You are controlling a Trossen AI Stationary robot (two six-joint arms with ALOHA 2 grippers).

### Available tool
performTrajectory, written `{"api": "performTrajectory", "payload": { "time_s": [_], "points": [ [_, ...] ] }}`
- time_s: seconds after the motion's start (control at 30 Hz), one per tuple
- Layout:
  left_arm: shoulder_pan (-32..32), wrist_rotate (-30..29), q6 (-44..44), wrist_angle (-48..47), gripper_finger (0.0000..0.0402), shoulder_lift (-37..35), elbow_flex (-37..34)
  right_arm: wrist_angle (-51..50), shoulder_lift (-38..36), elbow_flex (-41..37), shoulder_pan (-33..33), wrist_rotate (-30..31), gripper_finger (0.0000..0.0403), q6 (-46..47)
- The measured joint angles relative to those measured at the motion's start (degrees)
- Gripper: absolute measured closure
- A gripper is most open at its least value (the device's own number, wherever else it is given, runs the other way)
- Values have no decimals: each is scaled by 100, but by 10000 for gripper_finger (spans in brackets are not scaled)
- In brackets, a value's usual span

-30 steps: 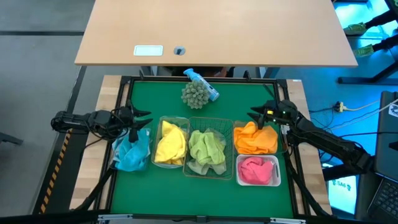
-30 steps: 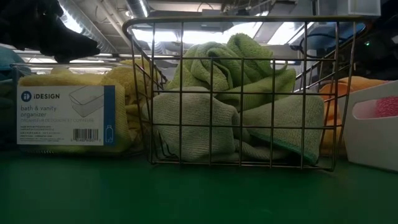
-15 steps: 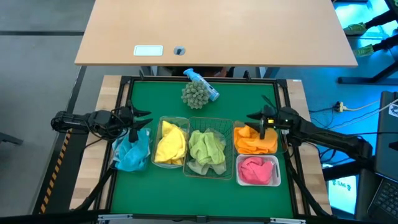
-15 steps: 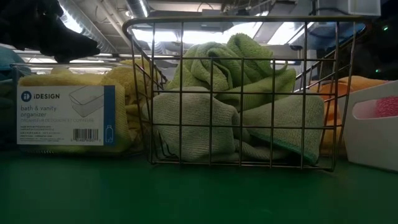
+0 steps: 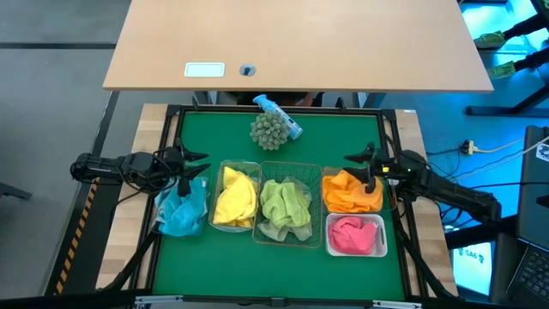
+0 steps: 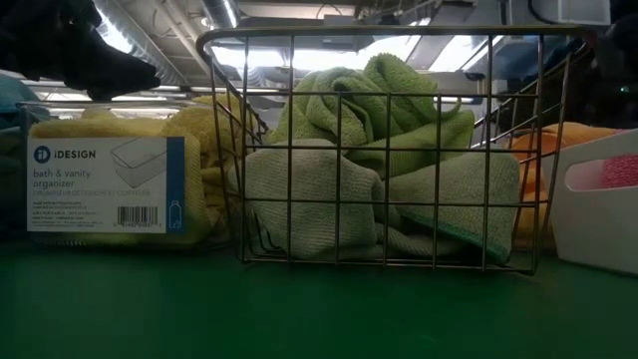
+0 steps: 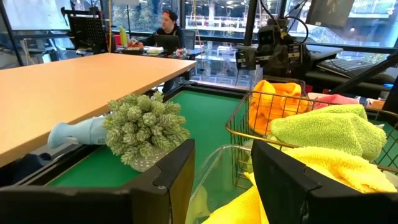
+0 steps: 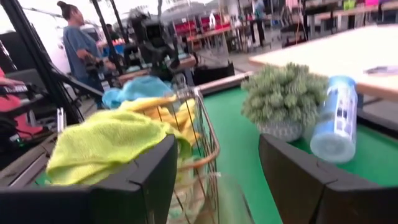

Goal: Sort microfiber towel by color & place in baskets
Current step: Return to Home Position

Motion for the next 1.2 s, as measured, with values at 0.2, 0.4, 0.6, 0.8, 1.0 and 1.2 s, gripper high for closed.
{"api": "performTrajectory", "payload": {
  "time_s": [0.2,0.4,0.6,0.8,1.0,1.2],
  "points": [
    [-1,2,1,0,248,0,0,76,-332,5,291,-19,181,0],
    [-1,1,0,2,248,0,0,-20,-334,4,890,-1,181,1],
    [-1,1,0,2,248,0,0,-23,-332,4,1355,-5,181,1],
    [0,2,0,0,248,0,0,-26,-332,4,1420,-7,181,1],
    [0,1,1,2,248,0,1,-31,-332,4,1420,-7,181,1],
    [0,2,0,1,248,0,2,-31,-332,4,1420,-7,181,1]
  ]
}}
